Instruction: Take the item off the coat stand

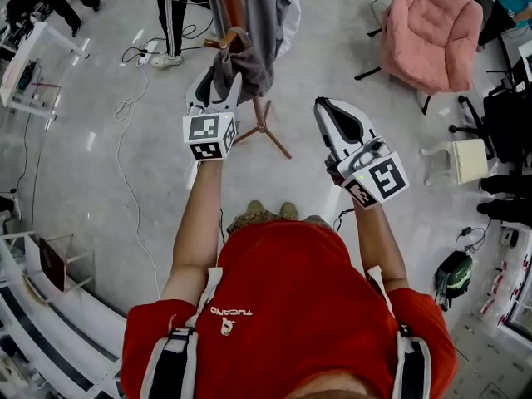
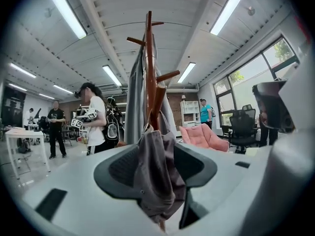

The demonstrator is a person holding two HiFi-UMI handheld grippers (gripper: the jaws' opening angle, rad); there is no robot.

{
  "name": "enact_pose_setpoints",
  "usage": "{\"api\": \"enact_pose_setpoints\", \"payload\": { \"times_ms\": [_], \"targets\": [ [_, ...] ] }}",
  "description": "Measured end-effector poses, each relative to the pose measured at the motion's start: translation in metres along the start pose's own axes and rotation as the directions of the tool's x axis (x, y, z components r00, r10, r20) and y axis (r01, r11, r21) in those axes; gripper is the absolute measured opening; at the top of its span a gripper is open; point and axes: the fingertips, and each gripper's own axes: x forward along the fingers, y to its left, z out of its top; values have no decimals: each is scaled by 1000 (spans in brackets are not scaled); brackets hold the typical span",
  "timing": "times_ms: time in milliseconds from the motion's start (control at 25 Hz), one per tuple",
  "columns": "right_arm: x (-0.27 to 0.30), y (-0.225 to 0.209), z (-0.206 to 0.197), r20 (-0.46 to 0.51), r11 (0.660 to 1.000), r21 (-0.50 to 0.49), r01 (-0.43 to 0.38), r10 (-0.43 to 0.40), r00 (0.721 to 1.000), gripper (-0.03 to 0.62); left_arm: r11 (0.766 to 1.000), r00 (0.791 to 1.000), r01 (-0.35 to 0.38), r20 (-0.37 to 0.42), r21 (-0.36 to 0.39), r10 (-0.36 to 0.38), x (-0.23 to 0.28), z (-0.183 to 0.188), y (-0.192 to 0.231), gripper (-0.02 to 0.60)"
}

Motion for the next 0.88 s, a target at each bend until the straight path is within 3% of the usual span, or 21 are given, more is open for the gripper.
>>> {"api": "enact_pose_setpoints", "payload": {
  "times_ms": [240, 480, 880],
  "targets": [
    [2, -3, -13, -35, 999, 5, 51, -51, 998, 25, 1000, 999, 13, -37, 5, -13, 26, -14, 7, 218],
    [2, -7, -17, -56, 996, -4, 92, -92, 994, 25, 1000, 999, -1, -39, -12, 0, 37, -15, 18, 30],
    [0, 0, -23, -58, 995, 5, 96, -95, 994, 25, 998, 1000, -20, 5, -56, 20, 15, 9, 28, 18]
  ]
}}
